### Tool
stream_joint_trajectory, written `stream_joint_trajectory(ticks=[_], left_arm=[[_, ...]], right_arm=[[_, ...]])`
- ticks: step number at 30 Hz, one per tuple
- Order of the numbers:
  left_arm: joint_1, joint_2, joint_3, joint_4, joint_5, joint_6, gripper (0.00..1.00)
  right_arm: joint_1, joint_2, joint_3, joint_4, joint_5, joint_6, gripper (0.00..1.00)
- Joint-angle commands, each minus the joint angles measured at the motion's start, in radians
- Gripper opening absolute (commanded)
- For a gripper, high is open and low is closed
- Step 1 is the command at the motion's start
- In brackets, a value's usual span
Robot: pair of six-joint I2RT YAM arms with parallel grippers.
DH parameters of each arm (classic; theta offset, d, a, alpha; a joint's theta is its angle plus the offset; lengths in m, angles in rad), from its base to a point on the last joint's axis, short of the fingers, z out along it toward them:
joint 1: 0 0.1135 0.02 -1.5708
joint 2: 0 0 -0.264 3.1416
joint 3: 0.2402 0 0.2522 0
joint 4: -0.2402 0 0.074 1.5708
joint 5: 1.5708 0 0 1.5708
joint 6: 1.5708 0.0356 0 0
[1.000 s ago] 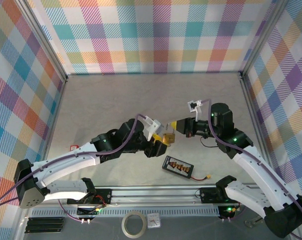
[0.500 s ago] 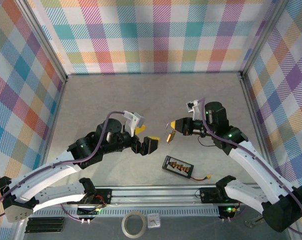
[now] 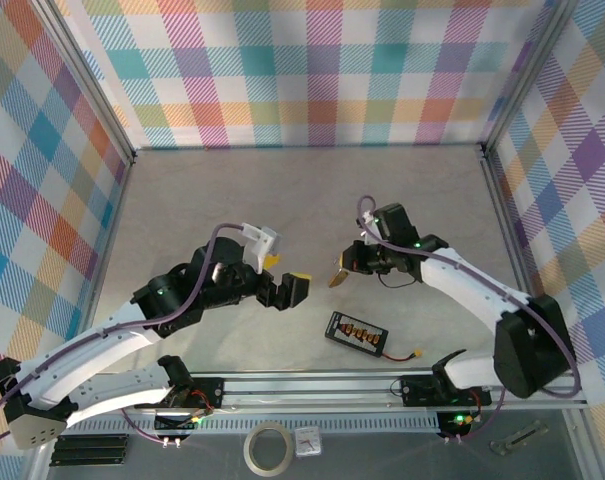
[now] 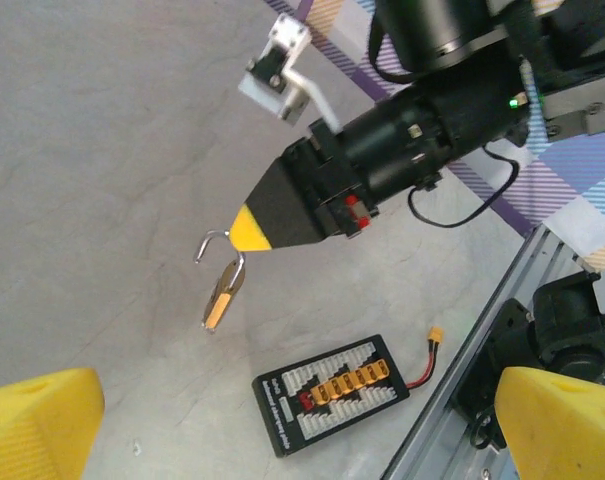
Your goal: Unlock with the key
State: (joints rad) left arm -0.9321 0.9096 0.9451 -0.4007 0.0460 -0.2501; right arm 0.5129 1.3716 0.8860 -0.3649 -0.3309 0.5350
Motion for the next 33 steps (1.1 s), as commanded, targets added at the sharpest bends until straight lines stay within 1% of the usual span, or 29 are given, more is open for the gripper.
stream_joint_trajectory(ticks=[1, 10, 14, 17, 21, 24, 26, 28, 31, 33], left_arm=[[0.013, -0.039, 0.001, -0.05, -0.026, 0.003, 1.0], [0.025, -0.097, -0.002, -0.129, -0.063, 0.009, 1.0], [0.027, -0.115, -0.009, -0.149, -0.078, 0.008, 1.0], [0.027, -0.118, -0.017, -0.161, -0.086, 0.001, 1.0], [0.027, -0.104, -0.025, -0.188, -0.148, -0.029, 1.0], [0.027, -0.093, -0.029, -0.186, -0.185, -0.041, 1.0], [0.027, -0.093, -0.031, -0.171, -0.19, -0.04, 1.0], [0.029, -0.093, -0.031, -0.167, -0.202, -0.035, 1.0], [0.032, -0.088, -0.035, -0.167, -0.212, -0.032, 1.0], [0.033, -0.089, -0.041, -0.171, -0.22, -0.033, 1.0]], right_arm=[[0.016, 0.064, 0.07, -0.003, 0.014, -0.014, 0.0], [0.022, 0.286, 0.183, 0.033, -0.009, -0.009, 0.0], [0.022, 0.382, 0.244, 0.051, -0.045, -0.012, 0.0], [0.022, 0.411, 0.266, 0.063, -0.072, -0.016, 0.0], [0.024, 0.382, 0.257, 0.059, -0.077, -0.03, 0.01], [0.045, 0.358, 0.263, 0.018, -0.084, -0.075, 0.34], [0.089, 0.363, 0.286, -0.043, -0.052, -0.137, 0.48], [0.134, 0.385, 0.306, -0.1, 0.029, -0.179, 0.57], [0.165, 0.427, 0.315, -0.114, 0.098, -0.216, 0.62], [0.185, 0.46, 0.338, -0.131, 0.182, -0.267, 0.65]])
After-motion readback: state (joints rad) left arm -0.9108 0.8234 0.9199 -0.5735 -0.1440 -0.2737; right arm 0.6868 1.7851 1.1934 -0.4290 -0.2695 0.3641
